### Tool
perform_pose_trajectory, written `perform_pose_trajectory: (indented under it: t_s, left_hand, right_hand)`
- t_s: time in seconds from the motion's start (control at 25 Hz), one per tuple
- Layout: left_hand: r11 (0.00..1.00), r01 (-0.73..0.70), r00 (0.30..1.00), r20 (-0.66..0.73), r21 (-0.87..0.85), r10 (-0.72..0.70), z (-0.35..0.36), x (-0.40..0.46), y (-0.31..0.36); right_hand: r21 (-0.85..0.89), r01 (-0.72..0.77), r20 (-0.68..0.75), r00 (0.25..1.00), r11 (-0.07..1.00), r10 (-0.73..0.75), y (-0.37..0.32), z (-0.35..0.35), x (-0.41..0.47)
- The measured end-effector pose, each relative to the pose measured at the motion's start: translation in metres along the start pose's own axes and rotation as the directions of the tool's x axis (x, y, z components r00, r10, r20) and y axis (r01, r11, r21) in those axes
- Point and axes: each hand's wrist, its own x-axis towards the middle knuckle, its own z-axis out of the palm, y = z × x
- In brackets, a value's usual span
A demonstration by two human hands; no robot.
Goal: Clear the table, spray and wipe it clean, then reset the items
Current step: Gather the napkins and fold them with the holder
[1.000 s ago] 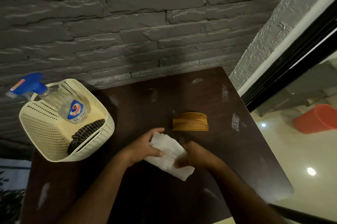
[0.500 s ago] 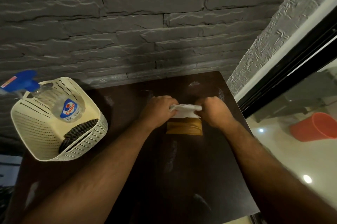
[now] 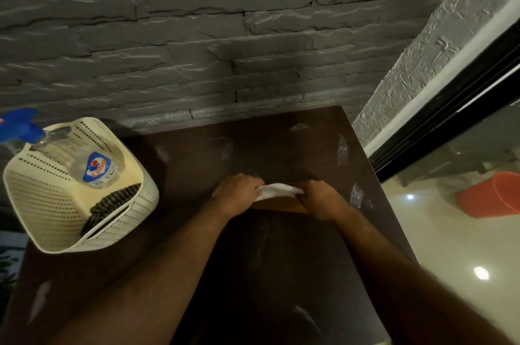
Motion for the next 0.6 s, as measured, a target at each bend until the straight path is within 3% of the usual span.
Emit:
perform_pose_trajectory:
  t_s: [0.32,0.48,0.6]
  left_hand:
    - [0.997,0.046,0.999,0.016,-0.068,-0.045,0.006,0.012,0.001]
    - [0.997,0.041,0.998,0.047,-0.057,-0.039,0.005,0.015,0.004]
    - [0.997,-0.017,1.000,-0.016,-0.074,0.015,0.003,0.013,0.005]
  right_hand:
    - [0.123,0.056,-0.045,0.998,0.991,-0.051,0.009,-0.008,-0.013]
    - [0.069,0.157,-0.197,0.970,0.985,-0.141,0.012,-0.002,-0.012]
    - [0.044,0.145,-0.209,0.969,0.988,-0.133,0.012,0.003,-0.009]
